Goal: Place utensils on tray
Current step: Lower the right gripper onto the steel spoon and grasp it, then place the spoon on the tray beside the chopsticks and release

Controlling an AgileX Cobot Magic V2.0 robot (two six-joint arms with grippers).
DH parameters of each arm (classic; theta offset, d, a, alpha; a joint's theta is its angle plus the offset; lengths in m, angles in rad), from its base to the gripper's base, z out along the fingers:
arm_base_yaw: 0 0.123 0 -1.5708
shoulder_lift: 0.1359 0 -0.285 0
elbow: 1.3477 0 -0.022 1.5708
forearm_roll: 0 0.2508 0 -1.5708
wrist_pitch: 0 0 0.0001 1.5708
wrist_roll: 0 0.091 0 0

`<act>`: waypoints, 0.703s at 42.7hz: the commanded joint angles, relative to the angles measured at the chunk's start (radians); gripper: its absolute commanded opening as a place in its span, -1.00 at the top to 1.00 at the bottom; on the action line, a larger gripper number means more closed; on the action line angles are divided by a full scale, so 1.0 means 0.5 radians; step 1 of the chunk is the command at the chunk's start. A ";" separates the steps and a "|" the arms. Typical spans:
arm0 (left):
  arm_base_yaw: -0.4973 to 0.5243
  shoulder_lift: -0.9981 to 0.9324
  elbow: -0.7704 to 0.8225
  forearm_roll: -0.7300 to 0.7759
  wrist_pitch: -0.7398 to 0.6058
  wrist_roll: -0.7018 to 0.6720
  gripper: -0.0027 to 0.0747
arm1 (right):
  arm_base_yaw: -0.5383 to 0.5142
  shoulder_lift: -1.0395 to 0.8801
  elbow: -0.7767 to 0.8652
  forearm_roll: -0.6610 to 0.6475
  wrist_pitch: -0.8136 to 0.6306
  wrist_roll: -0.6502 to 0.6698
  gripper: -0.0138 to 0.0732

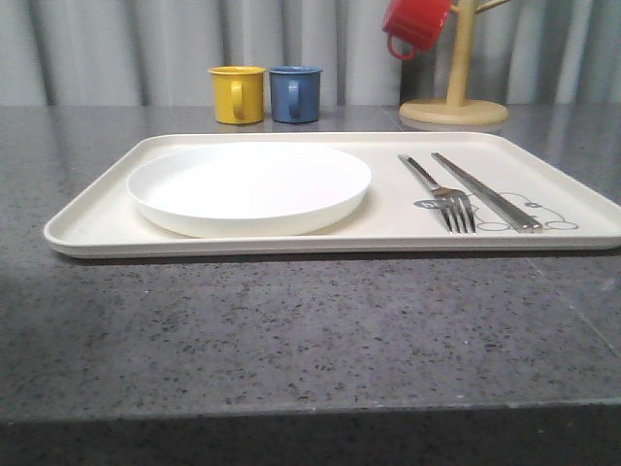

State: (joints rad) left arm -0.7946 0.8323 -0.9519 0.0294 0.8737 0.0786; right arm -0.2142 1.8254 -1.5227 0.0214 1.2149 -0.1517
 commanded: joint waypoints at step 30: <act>-0.013 -0.006 -0.054 0.004 -0.136 -0.016 -0.15 | 0.635 -0.129 -0.052 0.528 -0.106 0.391 0.70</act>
State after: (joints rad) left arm -0.7946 0.8323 -0.9519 0.0294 0.8737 0.0786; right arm 0.1057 1.7930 -1.5227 0.2773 1.2008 0.0267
